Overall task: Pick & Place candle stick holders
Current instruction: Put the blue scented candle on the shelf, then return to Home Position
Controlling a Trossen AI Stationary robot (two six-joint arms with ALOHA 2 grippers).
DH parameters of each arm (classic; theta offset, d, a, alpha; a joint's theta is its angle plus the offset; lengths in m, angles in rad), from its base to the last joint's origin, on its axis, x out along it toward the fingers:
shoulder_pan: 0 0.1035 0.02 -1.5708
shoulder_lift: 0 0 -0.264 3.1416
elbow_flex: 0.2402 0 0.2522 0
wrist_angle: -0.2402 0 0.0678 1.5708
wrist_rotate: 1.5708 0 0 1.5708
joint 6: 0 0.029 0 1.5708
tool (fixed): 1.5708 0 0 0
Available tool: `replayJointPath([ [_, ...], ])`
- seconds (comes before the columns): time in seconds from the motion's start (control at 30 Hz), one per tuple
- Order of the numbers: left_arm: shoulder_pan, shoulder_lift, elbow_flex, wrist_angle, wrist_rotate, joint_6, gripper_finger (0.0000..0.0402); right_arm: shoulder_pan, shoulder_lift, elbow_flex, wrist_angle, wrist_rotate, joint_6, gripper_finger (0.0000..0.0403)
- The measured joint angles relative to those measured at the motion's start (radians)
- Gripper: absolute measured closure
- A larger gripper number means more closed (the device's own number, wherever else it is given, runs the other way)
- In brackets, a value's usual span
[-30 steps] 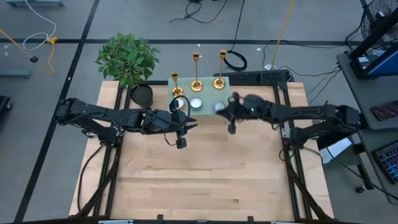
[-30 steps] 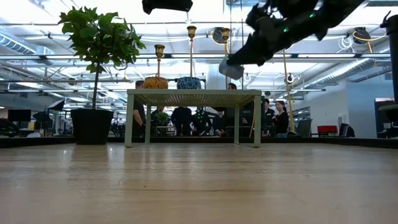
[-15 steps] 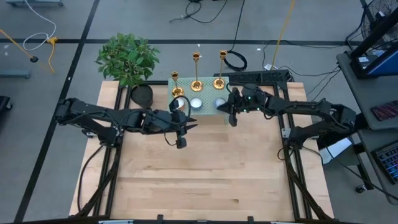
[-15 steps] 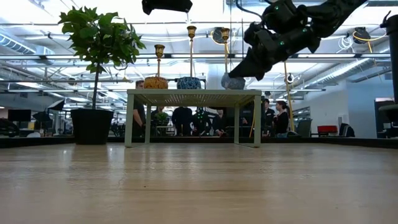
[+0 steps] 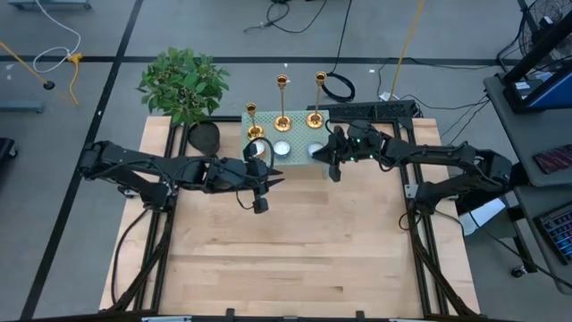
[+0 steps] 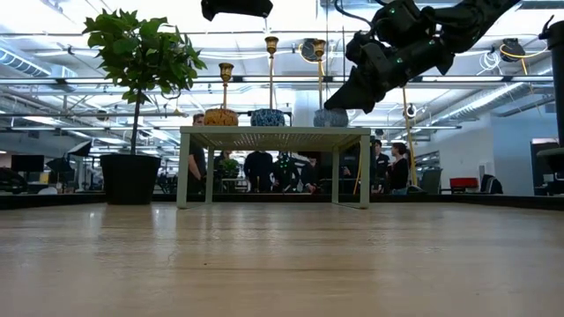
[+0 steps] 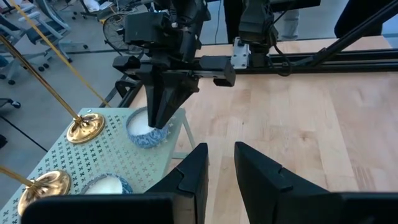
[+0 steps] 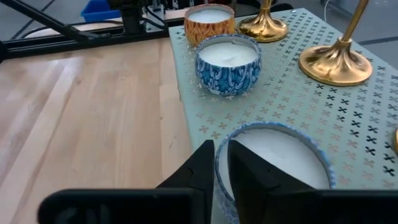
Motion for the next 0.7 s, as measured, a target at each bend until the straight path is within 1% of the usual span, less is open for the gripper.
replayJointPath([
  [0.33, 0.0, 0.0, 0.0, 0.001, 0.0, 0.001, 0.0316, 0.0, 0.0, 0.0, 0.005, 0.003, -0.069, 0.0302],
  [0.5, 0.0, -0.017, -0.002, 0.004, -0.009, 0.002, 0.0318, 0.002, 0.001, 0.0, 0.096, -0.002, -0.062, 0.0275],
  [0.6, -0.008, -0.063, -0.002, 0.003, -0.037, 0.026, 0.0334, 0.002, -0.008, 0.0, 0.135, -0.004, -0.067, 0.0269],
  [0.7, -0.021, -0.127, -0.001, -0.026, -0.07, 0.052, 0.0363, 0.002, -0.032, 0.0, 0.136, -0.004, -0.098, 0.0269],
])
